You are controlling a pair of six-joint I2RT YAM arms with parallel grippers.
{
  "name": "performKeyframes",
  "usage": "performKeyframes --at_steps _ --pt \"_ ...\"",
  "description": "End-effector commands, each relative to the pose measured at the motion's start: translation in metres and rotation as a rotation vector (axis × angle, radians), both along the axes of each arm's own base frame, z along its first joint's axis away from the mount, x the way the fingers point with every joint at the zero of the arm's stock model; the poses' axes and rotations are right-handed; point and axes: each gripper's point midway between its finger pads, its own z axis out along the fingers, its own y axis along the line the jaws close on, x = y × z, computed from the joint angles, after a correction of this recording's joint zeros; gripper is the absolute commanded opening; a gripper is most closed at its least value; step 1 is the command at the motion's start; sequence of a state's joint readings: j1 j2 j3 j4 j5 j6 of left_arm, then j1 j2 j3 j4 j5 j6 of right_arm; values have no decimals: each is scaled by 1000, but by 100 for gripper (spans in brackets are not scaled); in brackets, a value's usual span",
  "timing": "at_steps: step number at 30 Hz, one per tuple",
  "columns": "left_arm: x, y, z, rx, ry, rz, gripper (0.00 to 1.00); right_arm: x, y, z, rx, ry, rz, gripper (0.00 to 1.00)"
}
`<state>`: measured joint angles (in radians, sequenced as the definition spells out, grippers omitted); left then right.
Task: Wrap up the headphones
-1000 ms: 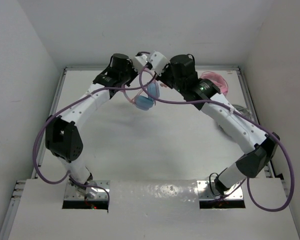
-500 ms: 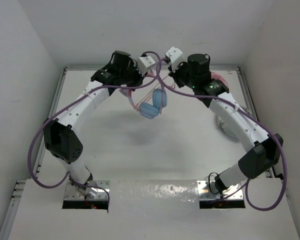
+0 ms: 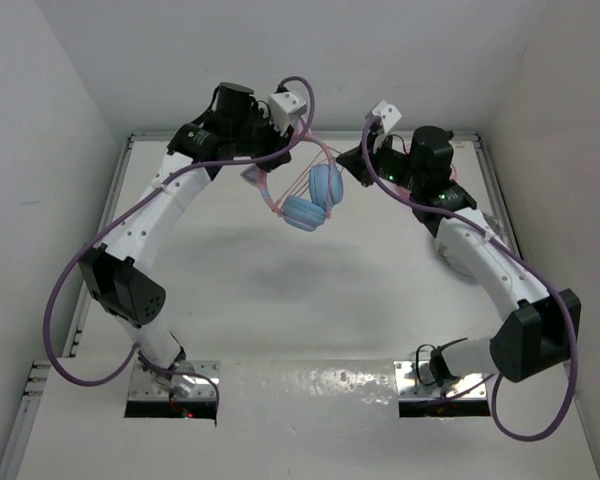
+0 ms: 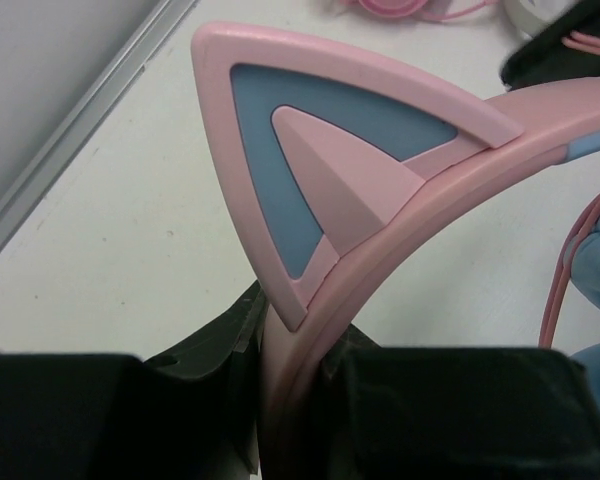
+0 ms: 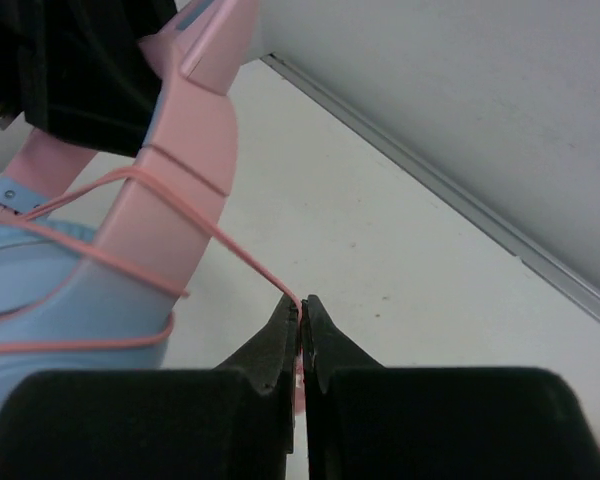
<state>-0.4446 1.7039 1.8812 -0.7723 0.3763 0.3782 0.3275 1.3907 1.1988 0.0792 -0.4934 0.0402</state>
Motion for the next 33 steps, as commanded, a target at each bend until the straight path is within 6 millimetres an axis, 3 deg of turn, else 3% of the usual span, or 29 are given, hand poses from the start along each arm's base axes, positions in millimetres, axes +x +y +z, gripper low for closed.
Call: performKeyframes --at_steps 1,5,8,13,16,19,26,31,33 --pt "2 0 39 -94 -44 46 0 -13 -4 32 81 -97 3 0" --pt "-10 -11 49 -178 3 -32 0 -16 -5 29 78 -81 7 0" --pt "-19 -26 77 -284 31 -90 0 -19 11 23 150 -32 85 2" --pt "-23 -37 95 -358 42 -127 0 -26 32 27 245 -5 158 8" --pt "-14 -33 95 -336 9 -90 0 -33 44 24 196 -3 190 13" --pt "-6 -25 93 -284 -43 -60 0 -39 43 18 163 10 197 19" --pt "11 0 83 -122 -178 -9 0 -50 23 -32 -18 106 146 32" --pt "20 16 56 -30 -184 16 0 -63 1 -66 -177 192 111 52" --pt "17 18 46 -5 -182 -5 0 -67 -4 -67 -208 202 105 61"
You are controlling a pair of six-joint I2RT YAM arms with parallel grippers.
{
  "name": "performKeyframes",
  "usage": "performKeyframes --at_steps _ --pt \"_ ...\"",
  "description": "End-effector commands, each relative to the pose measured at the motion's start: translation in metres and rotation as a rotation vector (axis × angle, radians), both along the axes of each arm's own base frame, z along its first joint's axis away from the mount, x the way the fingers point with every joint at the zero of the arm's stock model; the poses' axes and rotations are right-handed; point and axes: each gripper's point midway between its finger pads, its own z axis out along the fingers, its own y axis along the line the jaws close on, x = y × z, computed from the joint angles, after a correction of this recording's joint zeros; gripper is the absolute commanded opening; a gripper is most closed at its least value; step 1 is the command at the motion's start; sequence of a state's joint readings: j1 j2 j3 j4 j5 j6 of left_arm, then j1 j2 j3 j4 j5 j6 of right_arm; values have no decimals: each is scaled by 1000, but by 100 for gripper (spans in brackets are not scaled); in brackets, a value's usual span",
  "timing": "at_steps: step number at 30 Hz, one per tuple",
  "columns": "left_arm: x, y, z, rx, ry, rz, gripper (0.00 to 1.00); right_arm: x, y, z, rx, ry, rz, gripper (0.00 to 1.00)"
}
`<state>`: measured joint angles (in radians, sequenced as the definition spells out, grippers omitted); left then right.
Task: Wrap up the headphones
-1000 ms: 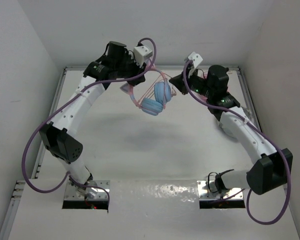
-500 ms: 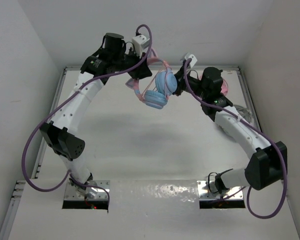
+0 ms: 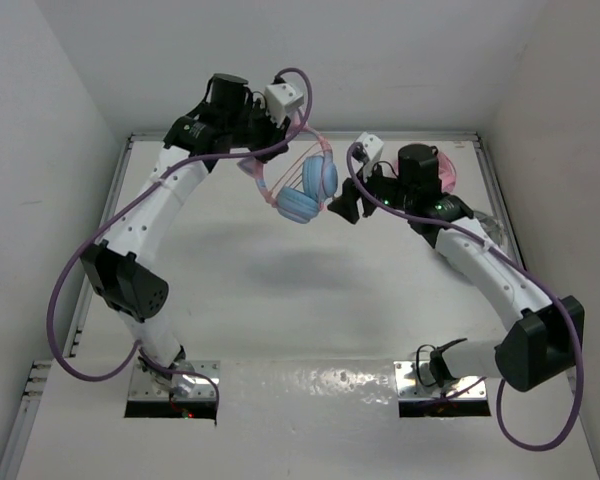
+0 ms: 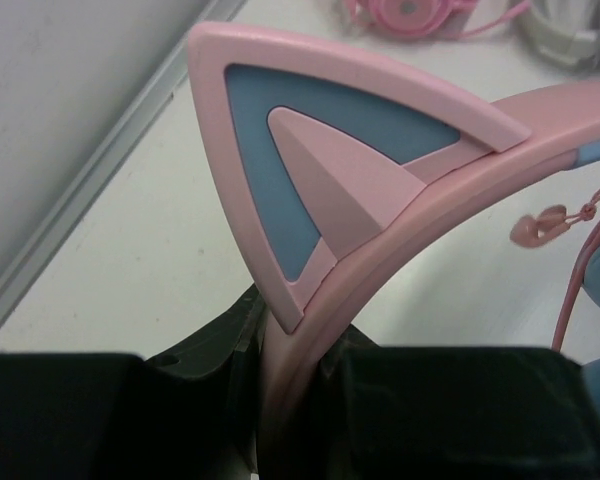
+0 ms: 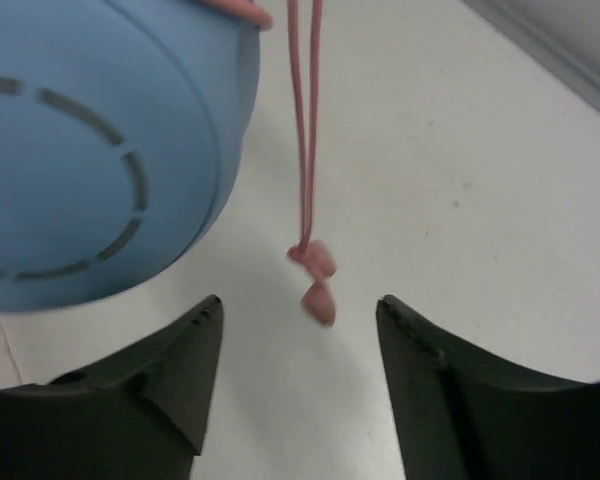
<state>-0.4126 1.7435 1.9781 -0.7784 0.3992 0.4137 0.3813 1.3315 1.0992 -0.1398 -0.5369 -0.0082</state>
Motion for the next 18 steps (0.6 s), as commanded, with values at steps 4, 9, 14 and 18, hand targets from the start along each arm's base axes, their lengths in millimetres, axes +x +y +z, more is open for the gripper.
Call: performKeyframes --at_steps 4,9,14,18 --pt "-4 13 3 47 -93 -31 0 -26 -23 -1 -140 24 4 81" --pt "-12 12 -26 86 -51 -87 0 -48 -28 12 -164 69 50 99" --pt "-10 13 -43 112 -41 -87 0 -48 -13 53 -42 50 65 99" --pt "3 19 -39 114 -72 -9 0 -26 4 77 191 146 -65 97"
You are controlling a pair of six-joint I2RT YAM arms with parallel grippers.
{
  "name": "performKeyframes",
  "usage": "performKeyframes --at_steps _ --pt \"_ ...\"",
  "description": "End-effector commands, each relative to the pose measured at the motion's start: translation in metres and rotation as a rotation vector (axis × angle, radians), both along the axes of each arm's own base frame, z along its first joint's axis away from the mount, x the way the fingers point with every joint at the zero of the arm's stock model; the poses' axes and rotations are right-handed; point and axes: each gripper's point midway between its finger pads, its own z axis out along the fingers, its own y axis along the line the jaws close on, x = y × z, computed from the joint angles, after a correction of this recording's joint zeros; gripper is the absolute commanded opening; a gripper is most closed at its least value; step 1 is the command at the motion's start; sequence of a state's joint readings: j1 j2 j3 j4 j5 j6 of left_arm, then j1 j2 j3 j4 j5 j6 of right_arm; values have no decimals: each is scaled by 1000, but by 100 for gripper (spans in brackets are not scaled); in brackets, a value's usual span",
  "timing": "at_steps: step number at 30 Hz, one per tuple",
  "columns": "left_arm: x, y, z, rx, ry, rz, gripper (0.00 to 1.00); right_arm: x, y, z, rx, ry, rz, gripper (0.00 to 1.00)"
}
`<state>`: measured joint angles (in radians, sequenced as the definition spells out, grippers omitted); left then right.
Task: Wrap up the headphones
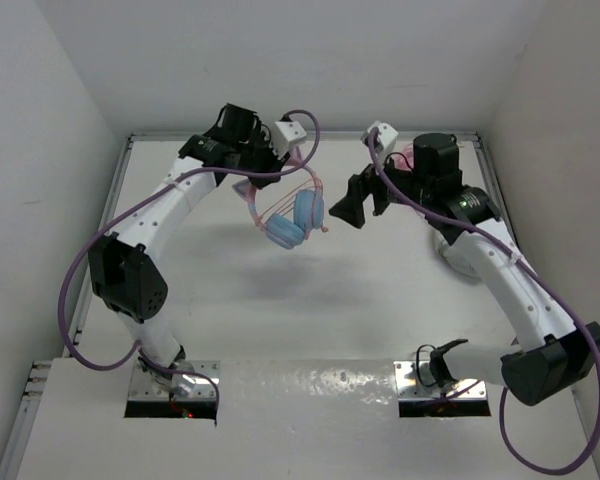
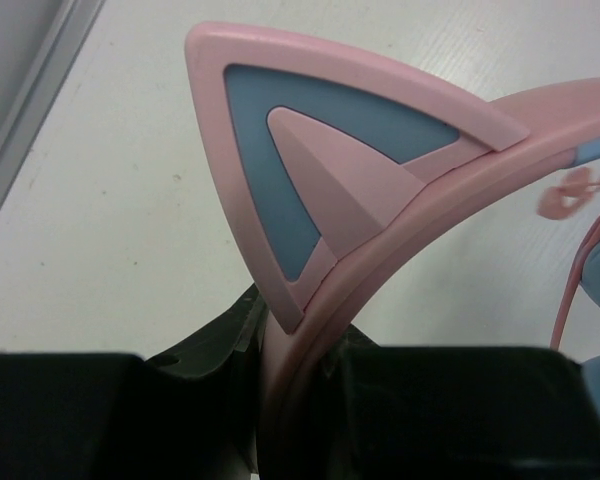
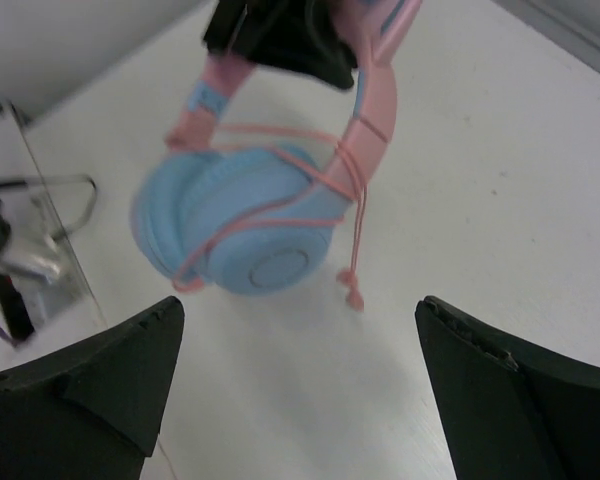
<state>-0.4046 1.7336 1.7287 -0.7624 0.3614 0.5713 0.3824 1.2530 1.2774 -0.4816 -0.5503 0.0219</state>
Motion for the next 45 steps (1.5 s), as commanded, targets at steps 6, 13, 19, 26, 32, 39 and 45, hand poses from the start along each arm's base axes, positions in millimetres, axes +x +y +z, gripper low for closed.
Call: performKeyframes --at_steps 6,13,19,26,32,39,45 --pt "14 -4 64 -151 -140 121 0 55 28 43 325 67 -287 91" --pt "13 -7 71 -210 -111 184 0 81 34 50 390 64 -382 91" --pt "11 -11 80 -242 -100 188 0 94 52 28 364 98 -375 91" --pt "7 -12 81 -243 -89 178 0 102 71 27 429 113 -315 87" --pt "9 -10 86 -249 -103 200 0 98 80 19 448 174 -274 50" --pt "19 -7 94 -280 -107 255 0 82 89 15 430 210 -176 20" --pt "18 -14 104 -347 -80 234 0 58 99 11 391 244 -23 0"
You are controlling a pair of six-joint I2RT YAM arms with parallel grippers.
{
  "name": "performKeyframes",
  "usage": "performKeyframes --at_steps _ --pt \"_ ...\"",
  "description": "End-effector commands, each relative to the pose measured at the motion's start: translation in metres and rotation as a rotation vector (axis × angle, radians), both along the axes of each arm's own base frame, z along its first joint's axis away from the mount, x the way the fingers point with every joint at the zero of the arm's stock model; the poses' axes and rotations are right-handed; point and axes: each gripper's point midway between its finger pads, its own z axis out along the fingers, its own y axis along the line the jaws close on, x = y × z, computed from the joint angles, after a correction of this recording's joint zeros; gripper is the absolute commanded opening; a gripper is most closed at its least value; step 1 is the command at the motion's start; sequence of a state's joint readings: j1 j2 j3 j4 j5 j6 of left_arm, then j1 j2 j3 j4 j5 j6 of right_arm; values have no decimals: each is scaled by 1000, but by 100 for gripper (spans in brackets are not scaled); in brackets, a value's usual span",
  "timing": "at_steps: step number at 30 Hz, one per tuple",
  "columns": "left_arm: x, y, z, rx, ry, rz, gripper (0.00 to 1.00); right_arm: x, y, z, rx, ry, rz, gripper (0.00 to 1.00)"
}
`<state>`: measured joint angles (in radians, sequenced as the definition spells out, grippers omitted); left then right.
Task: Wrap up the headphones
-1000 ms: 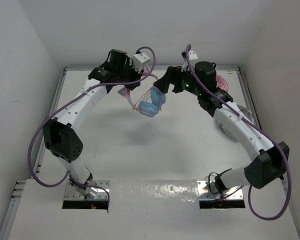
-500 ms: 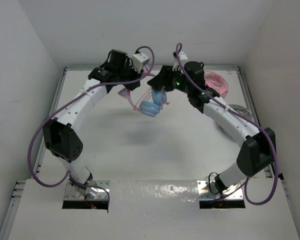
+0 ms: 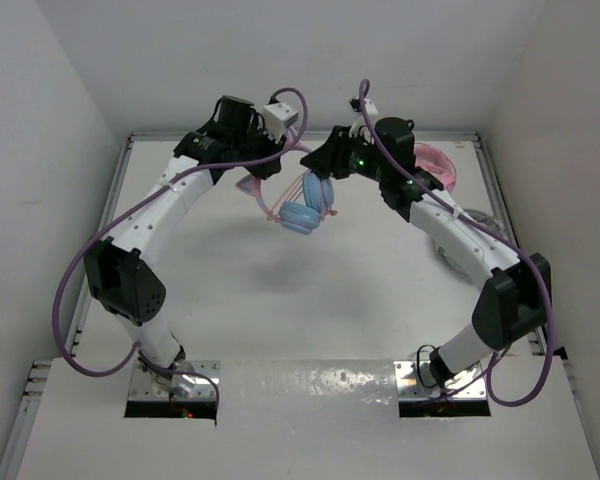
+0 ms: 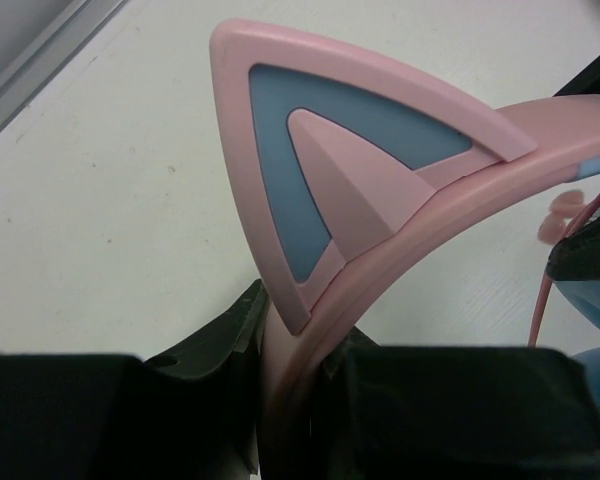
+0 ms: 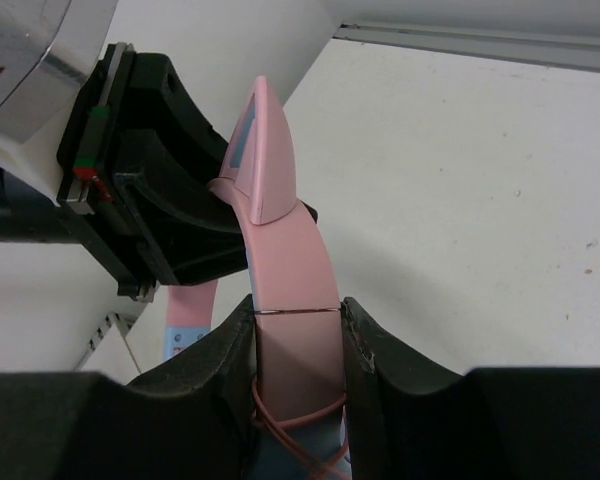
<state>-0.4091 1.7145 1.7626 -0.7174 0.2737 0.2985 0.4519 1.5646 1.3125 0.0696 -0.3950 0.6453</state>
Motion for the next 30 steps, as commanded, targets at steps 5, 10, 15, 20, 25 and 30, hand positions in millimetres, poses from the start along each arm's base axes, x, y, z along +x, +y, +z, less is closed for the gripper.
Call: performKeyframes --at_steps 5,10,15,20,25,30 --pt "7 -20 72 -210 -128 -22 4 -50 25 4 -6 -45 283 0" --pt "-2 -24 63 -202 -98 -77 45 -44 12 3 -64 -99 206 0" --pt "-12 -23 56 -199 -69 -117 64 -33 -2 -14 -133 -98 108 0" --pt "-24 -27 51 -203 -43 -170 92 -14 -27 -35 -261 -99 -38 0" --pt "-28 -23 52 -205 -31 -173 100 10 -57 -39 -430 -156 -170 0" --pt "-1 11 70 -302 14 121 89 32 -101 -39 -672 -230 -338 0"
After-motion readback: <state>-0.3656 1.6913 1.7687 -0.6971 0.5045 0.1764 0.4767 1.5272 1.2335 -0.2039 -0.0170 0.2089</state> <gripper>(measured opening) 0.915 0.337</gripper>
